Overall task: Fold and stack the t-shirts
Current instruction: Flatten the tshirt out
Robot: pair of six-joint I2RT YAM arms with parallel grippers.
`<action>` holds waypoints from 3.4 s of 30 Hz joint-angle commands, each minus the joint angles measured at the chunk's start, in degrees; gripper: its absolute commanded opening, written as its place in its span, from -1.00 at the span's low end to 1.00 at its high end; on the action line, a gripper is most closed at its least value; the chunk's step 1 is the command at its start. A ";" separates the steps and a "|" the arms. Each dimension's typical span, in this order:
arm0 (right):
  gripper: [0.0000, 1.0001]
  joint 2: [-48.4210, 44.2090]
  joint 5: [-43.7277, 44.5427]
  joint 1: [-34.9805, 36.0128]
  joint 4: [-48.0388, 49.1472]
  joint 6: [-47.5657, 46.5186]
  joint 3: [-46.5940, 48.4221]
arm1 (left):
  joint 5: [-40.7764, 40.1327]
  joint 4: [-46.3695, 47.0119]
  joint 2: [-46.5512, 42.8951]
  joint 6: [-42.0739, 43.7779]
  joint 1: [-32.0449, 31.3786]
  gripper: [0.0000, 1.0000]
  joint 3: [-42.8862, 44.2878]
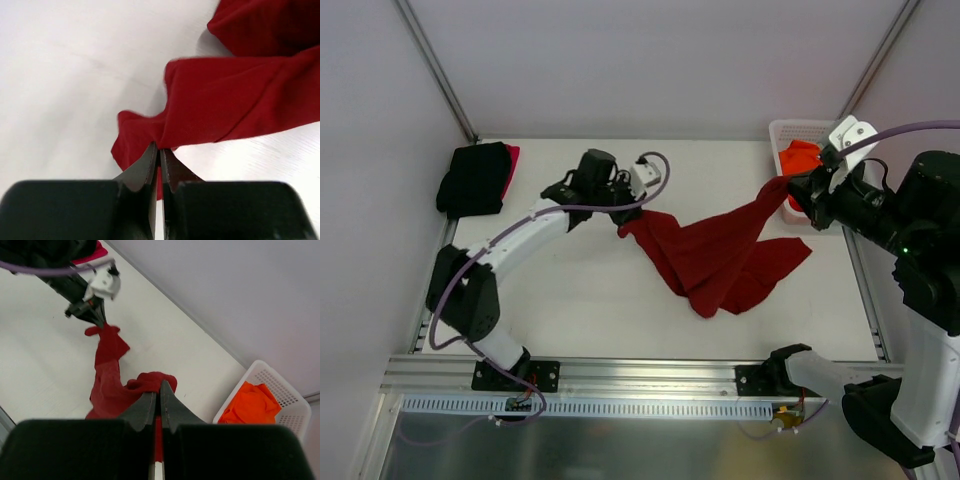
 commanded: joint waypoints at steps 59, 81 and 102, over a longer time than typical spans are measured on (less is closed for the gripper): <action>-1.00 2.50 40.95 -0.86 21.28 1.02 -9.27 | -36.73 -13.51 -23.42 14.94 8.38 -1.00 33.09; -1.00 8.41 36.46 -9.13 36.84 5.41 -19.24 | -33.46 -4.28 -12.59 8.69 17.26 -1.00 37.60; -1.00 -8.62 35.76 -9.04 28.51 7.26 -15.17 | -36.37 -5.06 -36.57 5.26 17.26 -1.00 25.53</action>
